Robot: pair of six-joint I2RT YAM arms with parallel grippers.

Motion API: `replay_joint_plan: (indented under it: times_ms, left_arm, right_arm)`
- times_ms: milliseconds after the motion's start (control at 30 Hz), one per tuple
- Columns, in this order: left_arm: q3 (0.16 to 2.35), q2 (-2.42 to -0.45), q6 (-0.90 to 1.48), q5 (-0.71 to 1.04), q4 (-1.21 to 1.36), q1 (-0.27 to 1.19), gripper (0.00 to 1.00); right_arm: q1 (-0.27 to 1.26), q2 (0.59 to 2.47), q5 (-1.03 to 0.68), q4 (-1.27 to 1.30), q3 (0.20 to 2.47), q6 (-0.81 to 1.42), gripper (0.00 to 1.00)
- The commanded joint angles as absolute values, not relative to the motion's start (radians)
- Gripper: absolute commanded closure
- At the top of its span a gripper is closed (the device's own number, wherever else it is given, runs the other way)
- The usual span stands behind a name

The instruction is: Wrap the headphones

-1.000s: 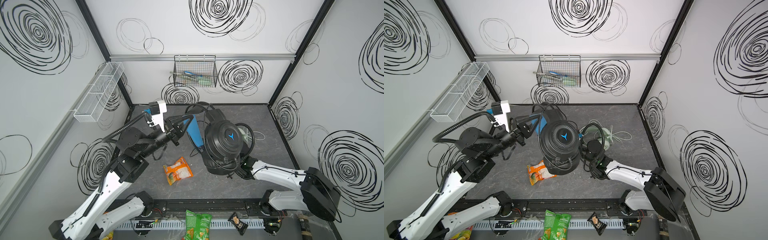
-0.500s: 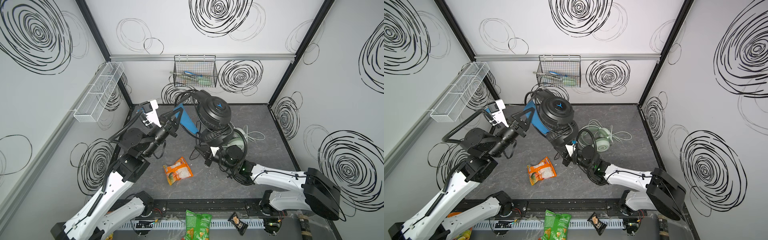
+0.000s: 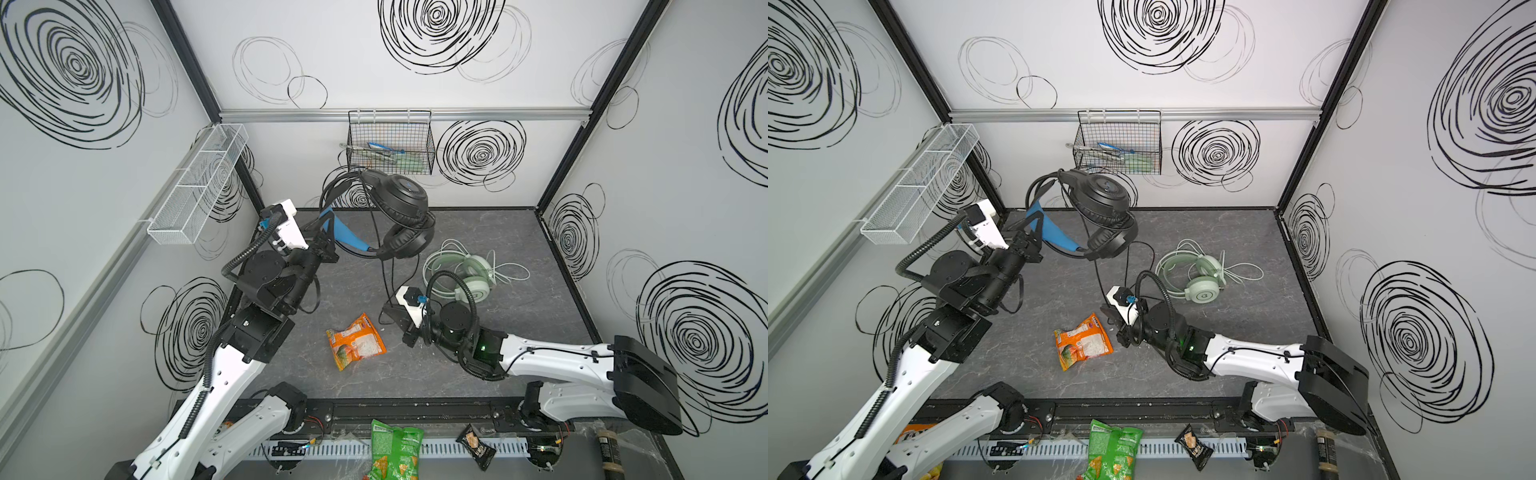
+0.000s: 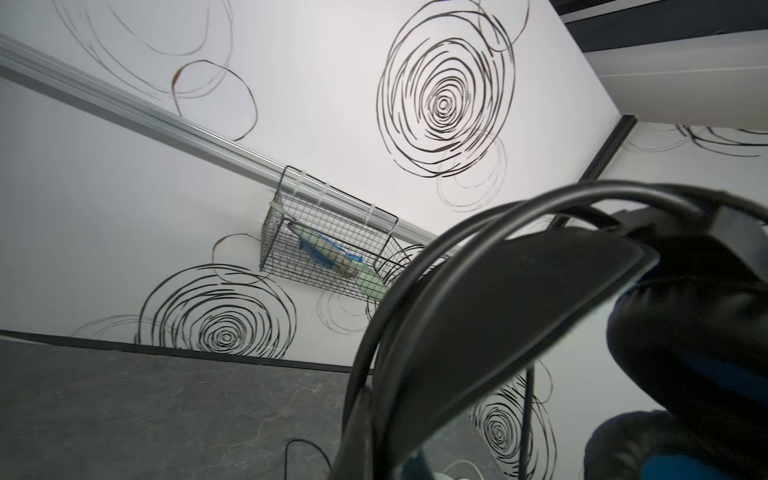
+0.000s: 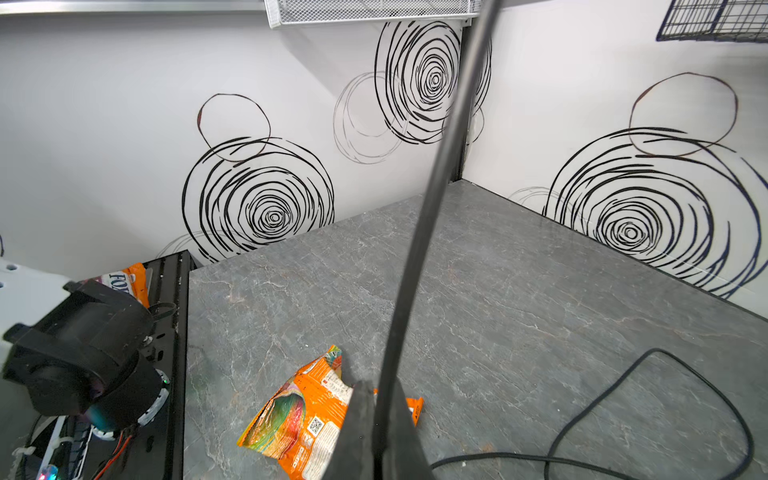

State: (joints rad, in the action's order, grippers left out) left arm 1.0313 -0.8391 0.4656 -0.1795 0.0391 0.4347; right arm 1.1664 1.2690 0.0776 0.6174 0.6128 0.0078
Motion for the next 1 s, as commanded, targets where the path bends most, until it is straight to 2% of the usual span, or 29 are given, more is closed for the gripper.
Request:
replay_joint_plan:
  times_ms: [0, 167, 567, 967]
  left_arm:
    - [1.031, -0.825, 0.452, -0.281, 0.116, 0.422, 1.00]
    - [1.001, -0.836, 0.433, -0.374, 0.104, 0.426, 1.00]
    - [0.967, -0.896, 0.193, -0.577, 0.144, 0.414, 1.00]
    - [0.923, -0.896, 0.007, -0.689, 0.168, 0.458, 1.00]
  right_arm:
    - [1.189, 1.265, 0.126, 0.557, 0.653, -0.026, 1.00]
    - [1.221, 1.291, 0.163, 0.519, 0.693, -0.053, 1.00]
    - [1.290, 1.328, 0.226, 0.430, 0.769, -0.107, 1.00]
    - [1.293, 1.298, 0.219, 0.432, 0.760, -0.123, 1.00]
